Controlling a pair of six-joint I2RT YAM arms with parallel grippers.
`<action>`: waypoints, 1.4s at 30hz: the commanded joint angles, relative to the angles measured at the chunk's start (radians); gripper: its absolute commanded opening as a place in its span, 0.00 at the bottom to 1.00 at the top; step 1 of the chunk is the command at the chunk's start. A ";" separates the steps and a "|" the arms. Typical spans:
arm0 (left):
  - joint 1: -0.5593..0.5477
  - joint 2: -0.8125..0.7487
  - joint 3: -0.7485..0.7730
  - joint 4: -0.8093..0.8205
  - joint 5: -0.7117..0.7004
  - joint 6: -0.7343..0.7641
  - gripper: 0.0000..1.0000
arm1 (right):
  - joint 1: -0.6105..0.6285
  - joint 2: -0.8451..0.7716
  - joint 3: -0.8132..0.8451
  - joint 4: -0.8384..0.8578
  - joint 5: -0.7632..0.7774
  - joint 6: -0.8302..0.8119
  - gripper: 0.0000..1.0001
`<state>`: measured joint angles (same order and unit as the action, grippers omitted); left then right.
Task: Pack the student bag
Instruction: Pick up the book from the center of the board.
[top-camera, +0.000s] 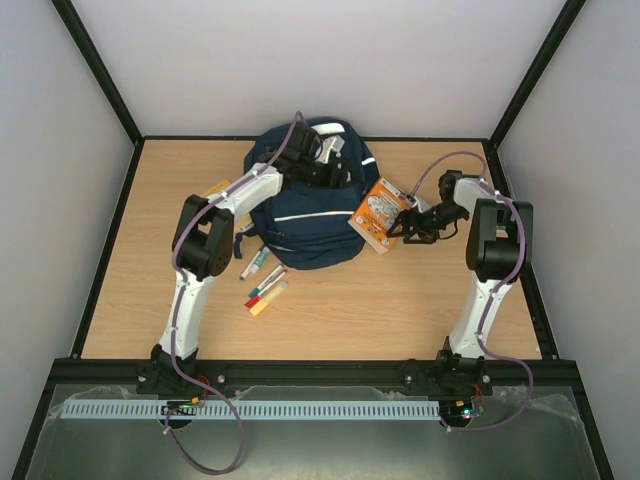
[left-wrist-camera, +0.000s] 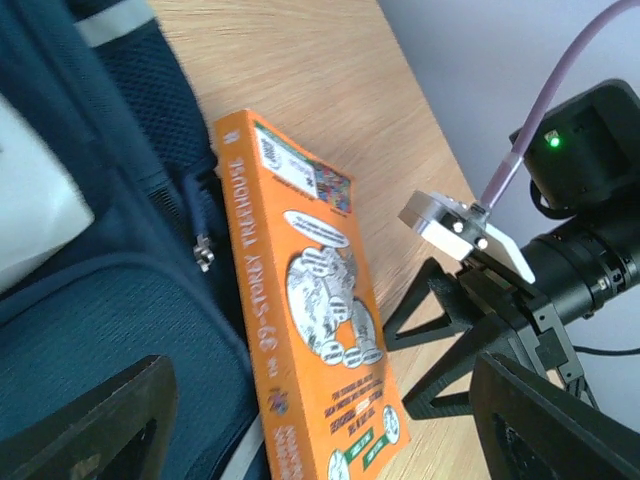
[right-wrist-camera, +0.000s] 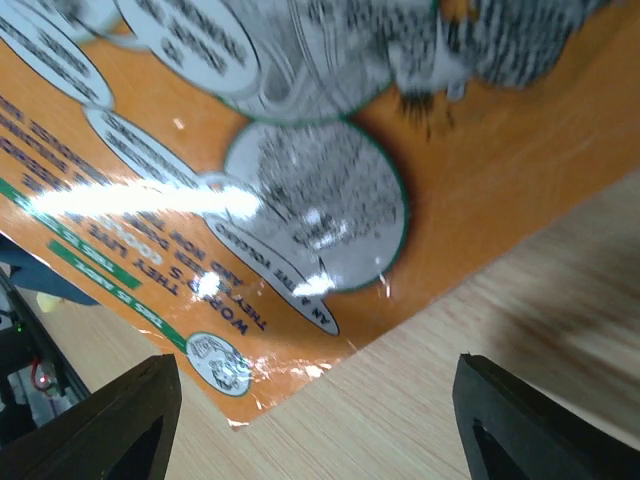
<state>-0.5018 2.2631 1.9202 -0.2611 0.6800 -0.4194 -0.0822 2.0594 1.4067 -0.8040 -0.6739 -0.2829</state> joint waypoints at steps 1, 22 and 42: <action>-0.024 0.094 0.089 0.020 0.099 -0.013 0.83 | -0.009 0.033 0.065 -0.037 -0.003 0.053 0.76; -0.154 0.192 0.059 0.016 0.153 -0.157 0.62 | -0.008 0.165 0.189 -0.012 -0.102 0.033 0.72; -0.144 0.023 0.004 0.012 0.205 -0.074 0.04 | -0.017 -0.126 0.052 -0.020 -0.094 0.021 0.74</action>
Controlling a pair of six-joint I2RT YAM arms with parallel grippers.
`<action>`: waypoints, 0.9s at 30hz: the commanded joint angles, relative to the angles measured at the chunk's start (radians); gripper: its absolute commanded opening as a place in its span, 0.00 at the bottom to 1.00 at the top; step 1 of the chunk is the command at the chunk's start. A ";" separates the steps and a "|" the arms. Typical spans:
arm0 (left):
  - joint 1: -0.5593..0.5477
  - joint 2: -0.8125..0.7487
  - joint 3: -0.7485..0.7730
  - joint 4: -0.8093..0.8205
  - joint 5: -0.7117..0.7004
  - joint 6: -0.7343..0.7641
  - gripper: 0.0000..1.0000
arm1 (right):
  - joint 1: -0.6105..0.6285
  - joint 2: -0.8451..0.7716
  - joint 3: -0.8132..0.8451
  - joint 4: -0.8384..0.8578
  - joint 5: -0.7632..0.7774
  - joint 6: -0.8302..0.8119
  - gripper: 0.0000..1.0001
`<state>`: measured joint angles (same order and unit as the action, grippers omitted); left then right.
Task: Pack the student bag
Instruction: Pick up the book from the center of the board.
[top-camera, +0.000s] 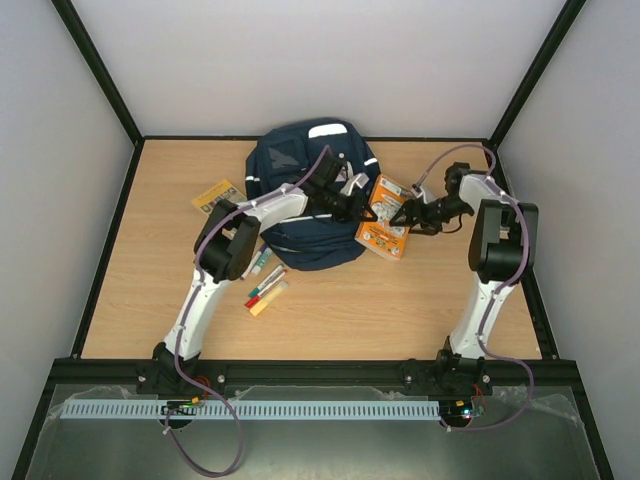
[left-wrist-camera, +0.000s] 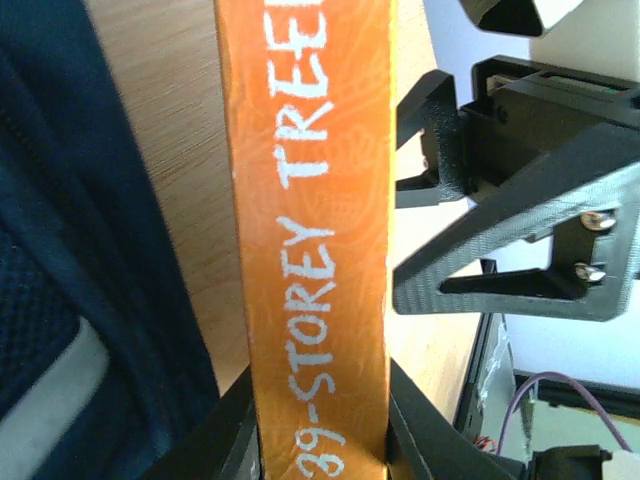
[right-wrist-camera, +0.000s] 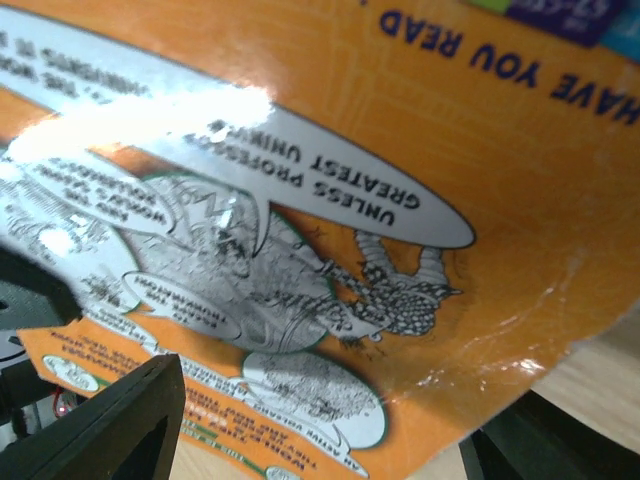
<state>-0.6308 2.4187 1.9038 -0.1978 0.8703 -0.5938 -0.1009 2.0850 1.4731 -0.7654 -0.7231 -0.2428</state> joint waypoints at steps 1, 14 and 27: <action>-0.008 -0.157 0.021 -0.068 0.005 0.122 0.03 | -0.003 -0.184 -0.018 -0.068 -0.043 -0.023 0.75; 0.235 -0.393 0.031 -0.118 0.090 0.170 0.02 | -0.011 -0.347 0.234 -0.305 -0.038 -0.112 0.97; 0.290 -0.560 -0.058 -0.111 0.390 0.288 0.06 | 0.072 -0.272 0.466 -0.133 -0.357 0.121 0.99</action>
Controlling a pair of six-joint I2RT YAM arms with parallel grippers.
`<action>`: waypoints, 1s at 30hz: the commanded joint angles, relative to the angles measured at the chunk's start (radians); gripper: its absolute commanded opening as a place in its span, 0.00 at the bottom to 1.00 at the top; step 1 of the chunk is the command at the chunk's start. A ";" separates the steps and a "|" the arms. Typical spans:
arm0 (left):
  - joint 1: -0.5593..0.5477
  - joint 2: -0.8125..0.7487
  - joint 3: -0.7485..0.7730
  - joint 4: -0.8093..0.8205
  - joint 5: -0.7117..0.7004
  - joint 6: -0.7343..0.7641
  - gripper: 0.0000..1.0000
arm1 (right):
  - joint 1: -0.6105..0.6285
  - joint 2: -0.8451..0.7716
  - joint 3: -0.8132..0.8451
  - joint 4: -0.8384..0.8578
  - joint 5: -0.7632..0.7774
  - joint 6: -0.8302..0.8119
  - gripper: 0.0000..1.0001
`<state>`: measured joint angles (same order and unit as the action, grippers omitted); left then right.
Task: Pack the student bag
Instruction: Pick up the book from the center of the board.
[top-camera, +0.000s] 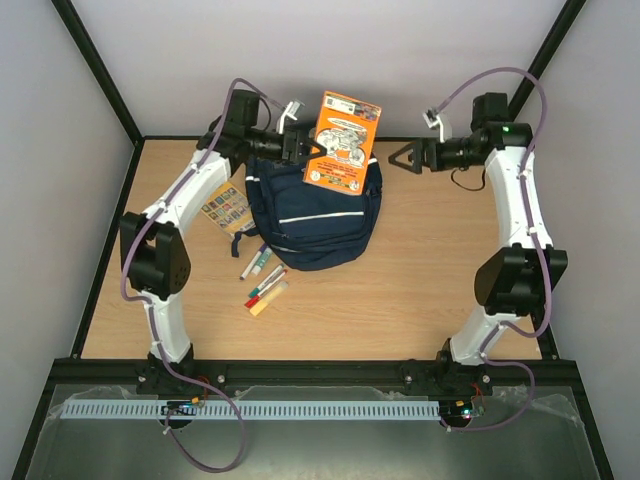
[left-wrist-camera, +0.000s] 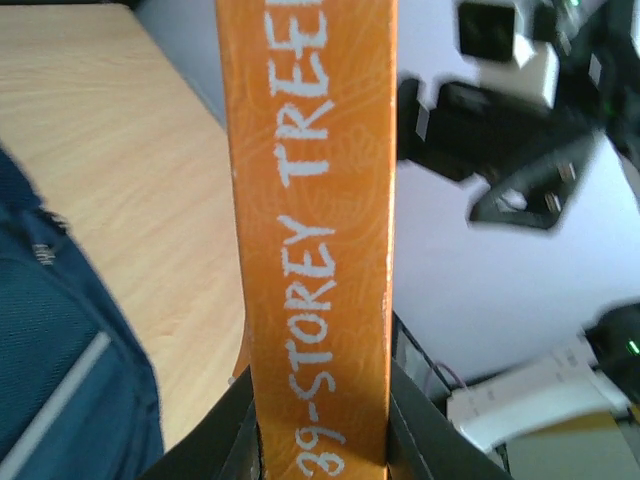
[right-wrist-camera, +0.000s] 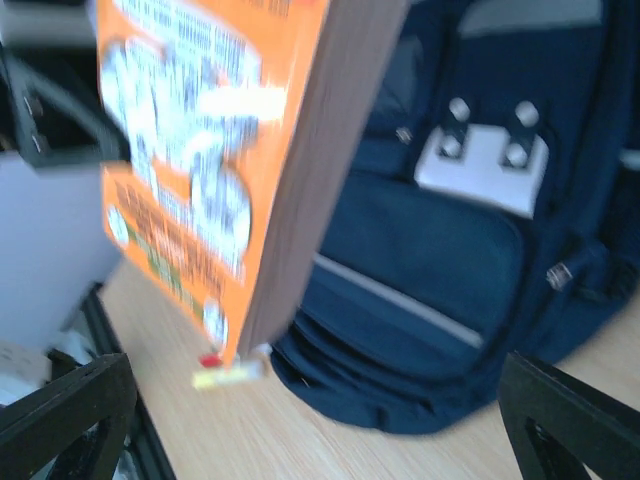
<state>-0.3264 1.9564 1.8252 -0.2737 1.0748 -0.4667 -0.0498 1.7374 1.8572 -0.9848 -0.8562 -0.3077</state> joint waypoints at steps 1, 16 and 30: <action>-0.011 -0.103 0.034 -0.083 0.206 0.212 0.05 | 0.037 0.085 0.089 0.133 -0.246 0.227 0.99; 0.043 -0.074 0.079 -0.232 0.405 0.280 0.02 | 0.310 0.118 0.070 0.312 -0.331 0.459 0.99; 0.060 -0.113 -0.058 -0.073 0.101 0.062 0.02 | 0.322 -0.013 -0.044 0.490 -0.375 0.713 0.92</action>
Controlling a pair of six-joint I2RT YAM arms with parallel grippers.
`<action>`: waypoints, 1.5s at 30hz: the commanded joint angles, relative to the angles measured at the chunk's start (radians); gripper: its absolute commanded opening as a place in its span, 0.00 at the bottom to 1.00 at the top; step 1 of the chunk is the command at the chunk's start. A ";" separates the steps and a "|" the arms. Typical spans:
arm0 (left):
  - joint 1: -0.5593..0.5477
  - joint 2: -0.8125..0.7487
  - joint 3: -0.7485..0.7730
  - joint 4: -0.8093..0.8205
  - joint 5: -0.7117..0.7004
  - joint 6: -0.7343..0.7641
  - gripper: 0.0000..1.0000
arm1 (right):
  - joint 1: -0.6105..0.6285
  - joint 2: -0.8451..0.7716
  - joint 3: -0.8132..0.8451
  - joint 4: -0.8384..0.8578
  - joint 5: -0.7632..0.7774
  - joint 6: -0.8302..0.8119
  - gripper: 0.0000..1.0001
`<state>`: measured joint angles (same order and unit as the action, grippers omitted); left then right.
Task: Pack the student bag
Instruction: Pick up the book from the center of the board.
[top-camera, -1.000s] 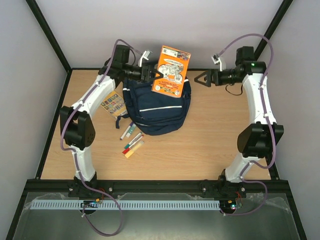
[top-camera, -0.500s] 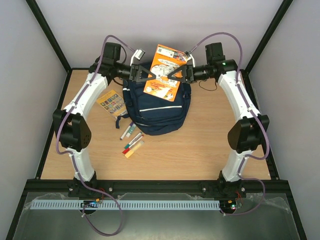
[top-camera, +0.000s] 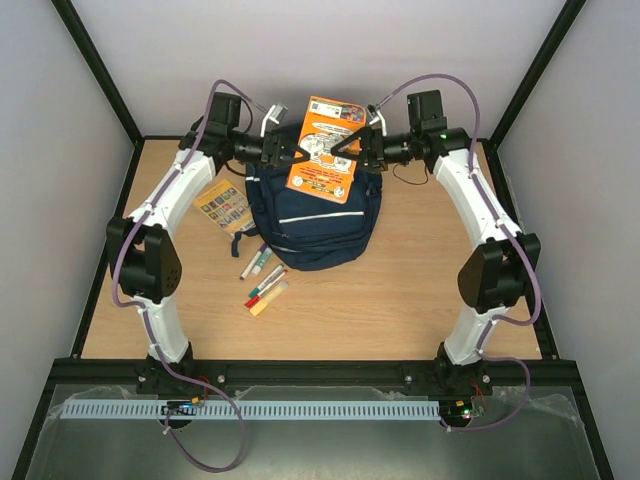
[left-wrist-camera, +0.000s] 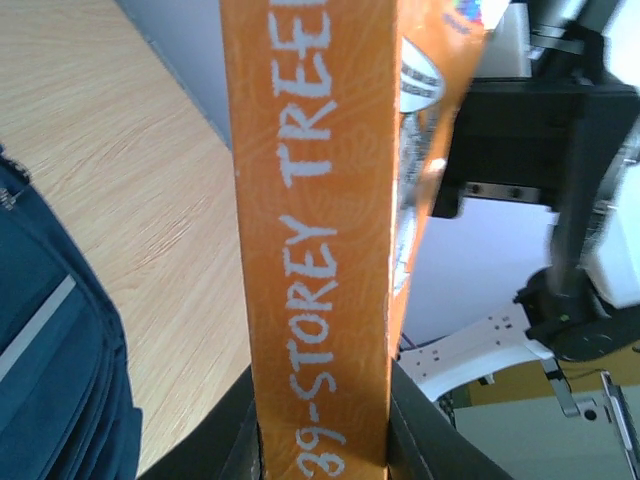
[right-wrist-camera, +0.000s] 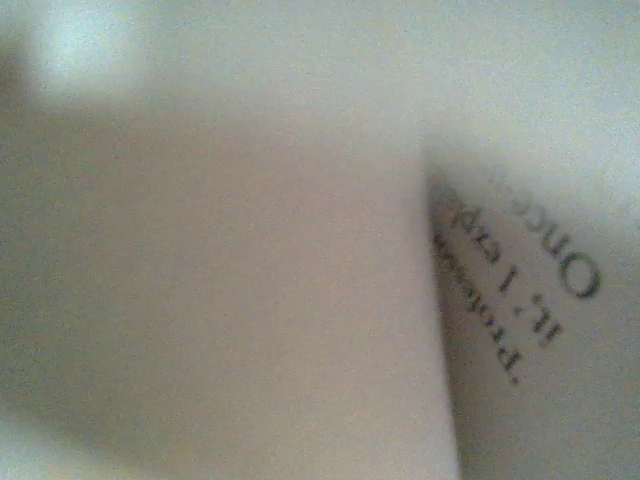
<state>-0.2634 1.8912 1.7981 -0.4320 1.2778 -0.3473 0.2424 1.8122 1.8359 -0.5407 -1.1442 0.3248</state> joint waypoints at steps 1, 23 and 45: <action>-0.006 -0.053 -0.040 0.088 -0.112 -0.066 0.02 | 0.030 -0.092 -0.025 0.053 -0.082 0.092 0.91; -0.066 -0.122 -0.172 0.127 -0.205 -0.151 0.14 | 0.003 -0.070 0.036 0.063 0.123 0.148 0.28; -0.268 -0.139 -0.213 -0.283 -0.679 0.882 0.63 | -0.166 -0.471 -0.463 -0.334 0.631 -0.690 0.01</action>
<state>-0.4591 1.7966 1.6432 -0.6254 0.7017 0.2535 0.0750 1.4837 1.5032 -0.8253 -0.6247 -0.2169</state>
